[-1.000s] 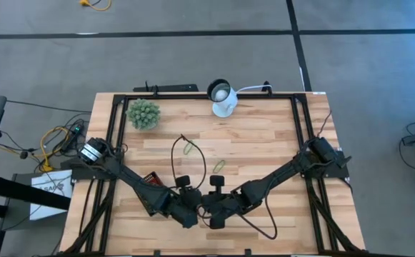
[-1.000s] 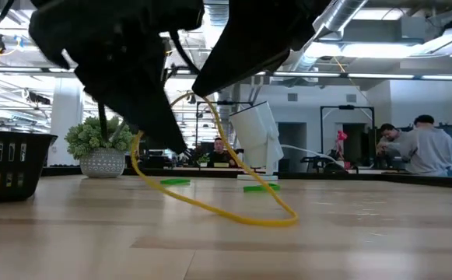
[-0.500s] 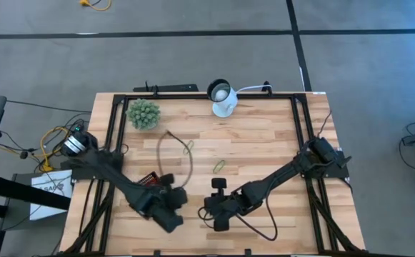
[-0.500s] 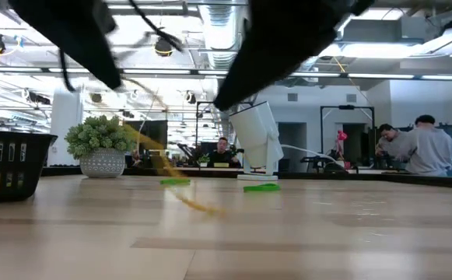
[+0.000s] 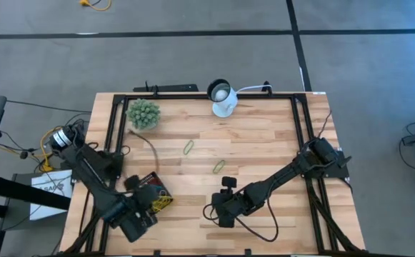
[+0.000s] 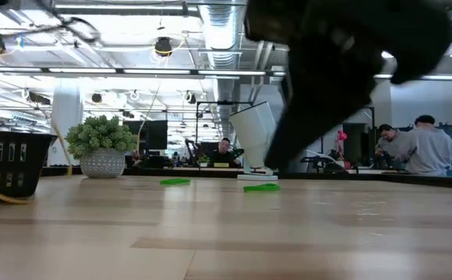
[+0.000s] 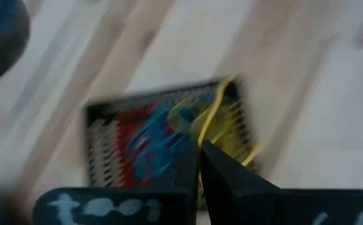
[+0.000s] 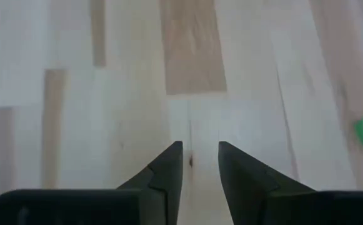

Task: Pick and place items into bin
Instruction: Put the yellow rubber band into the black bin

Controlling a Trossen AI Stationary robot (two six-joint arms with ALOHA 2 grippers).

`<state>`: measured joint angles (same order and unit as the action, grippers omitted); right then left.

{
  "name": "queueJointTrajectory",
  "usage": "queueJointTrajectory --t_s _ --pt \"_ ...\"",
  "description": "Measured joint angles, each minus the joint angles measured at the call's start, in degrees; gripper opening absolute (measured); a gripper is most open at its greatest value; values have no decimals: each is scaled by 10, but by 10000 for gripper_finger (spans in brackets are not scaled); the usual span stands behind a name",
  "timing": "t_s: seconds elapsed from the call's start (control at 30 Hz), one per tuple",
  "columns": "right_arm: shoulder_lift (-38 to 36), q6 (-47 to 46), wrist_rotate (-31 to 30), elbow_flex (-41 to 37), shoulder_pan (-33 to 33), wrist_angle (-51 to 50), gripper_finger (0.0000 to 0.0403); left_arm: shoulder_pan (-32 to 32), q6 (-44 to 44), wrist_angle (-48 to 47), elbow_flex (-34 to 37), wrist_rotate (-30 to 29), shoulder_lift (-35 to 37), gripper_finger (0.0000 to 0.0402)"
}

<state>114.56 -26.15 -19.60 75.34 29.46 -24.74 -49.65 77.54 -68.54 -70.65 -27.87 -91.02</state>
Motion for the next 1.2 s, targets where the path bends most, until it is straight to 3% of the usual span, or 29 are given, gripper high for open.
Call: queueJointTrajectory --t_s 0.2,0.33,0.53,0.73,0.87,1.03,1.2 --pt "0 -50 0 -42 -3 17 98 -34 165 -160 0 32 0 0" --pt "0 -71 -2 -67 -3 38 98 -38 195 -168 0 21 0 0" --pt "-1 -75 -3 -85 -3 78 98 -29 162 -107 0 8 0 0" --pt "-1 -74 -3 -90 -3 87 98 -28 86 0 0 -122 0 0" --pt "-1 -74 -2 -90 -3 87 98 -23 13 74 0 -139 0 0" --pt "-1 -74 -2 -90 -3 88 98 -22 -15 114 0 -158 0 0" --pt "-1 -74 -2 -90 -3 92 98 -37 -41 142 0 -217 0 0"
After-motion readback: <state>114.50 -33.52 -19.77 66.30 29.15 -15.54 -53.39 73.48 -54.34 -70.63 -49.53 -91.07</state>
